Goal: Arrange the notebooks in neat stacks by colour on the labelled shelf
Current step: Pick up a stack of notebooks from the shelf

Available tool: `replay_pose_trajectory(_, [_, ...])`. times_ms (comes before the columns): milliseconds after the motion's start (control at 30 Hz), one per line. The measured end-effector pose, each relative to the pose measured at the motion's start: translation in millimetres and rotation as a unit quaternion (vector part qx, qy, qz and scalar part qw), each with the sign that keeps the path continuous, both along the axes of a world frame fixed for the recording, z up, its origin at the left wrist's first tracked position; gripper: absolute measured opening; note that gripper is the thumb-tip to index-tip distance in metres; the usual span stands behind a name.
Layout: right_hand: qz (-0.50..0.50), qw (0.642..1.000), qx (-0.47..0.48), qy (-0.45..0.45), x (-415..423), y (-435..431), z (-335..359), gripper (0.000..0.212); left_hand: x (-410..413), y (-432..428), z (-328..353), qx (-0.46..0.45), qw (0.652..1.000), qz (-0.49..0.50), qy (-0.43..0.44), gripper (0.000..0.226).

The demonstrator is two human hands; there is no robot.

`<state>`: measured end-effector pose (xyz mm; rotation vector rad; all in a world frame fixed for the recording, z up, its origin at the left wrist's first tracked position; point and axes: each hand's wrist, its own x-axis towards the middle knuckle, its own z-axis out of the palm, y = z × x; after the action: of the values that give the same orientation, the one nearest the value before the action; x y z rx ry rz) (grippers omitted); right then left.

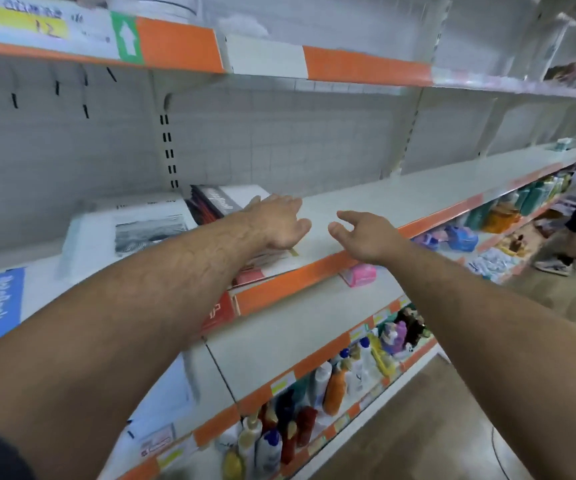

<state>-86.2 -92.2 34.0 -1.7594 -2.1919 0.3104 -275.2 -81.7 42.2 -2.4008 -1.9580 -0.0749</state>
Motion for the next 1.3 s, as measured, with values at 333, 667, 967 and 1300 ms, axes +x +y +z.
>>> replay_pose_trajectory(333, [0.103, 0.989, 0.013, 0.101, -56.3, 101.9, -0.5, 0.048, -29.1, 6.8, 8.8, 0.012, 0.977, 0.21, -0.044, 0.058])
replay_pose_trajectory(667, [0.125, 0.954, -0.15, 0.226, -74.6, 137.5, -9.8, 0.033, -23.6, -26.1, -6.7, 0.034, 0.937, 0.335, -0.096, 0.063])
replay_pose_trajectory(967, [0.069, 0.949, -0.131, 0.279, -74.9, 154.9, -8.6, 0.005, -21.6, -23.4, -11.3, 0.045, 0.933, 0.343, -0.099, 0.07])
replay_pose_trajectory(1300, [0.058, 0.921, -0.208, 0.325, -57.7, 163.1, -8.6, 0.017, -15.5, -14.9, -5.8, 0.053, 0.955, 0.283, -0.066, 0.06])
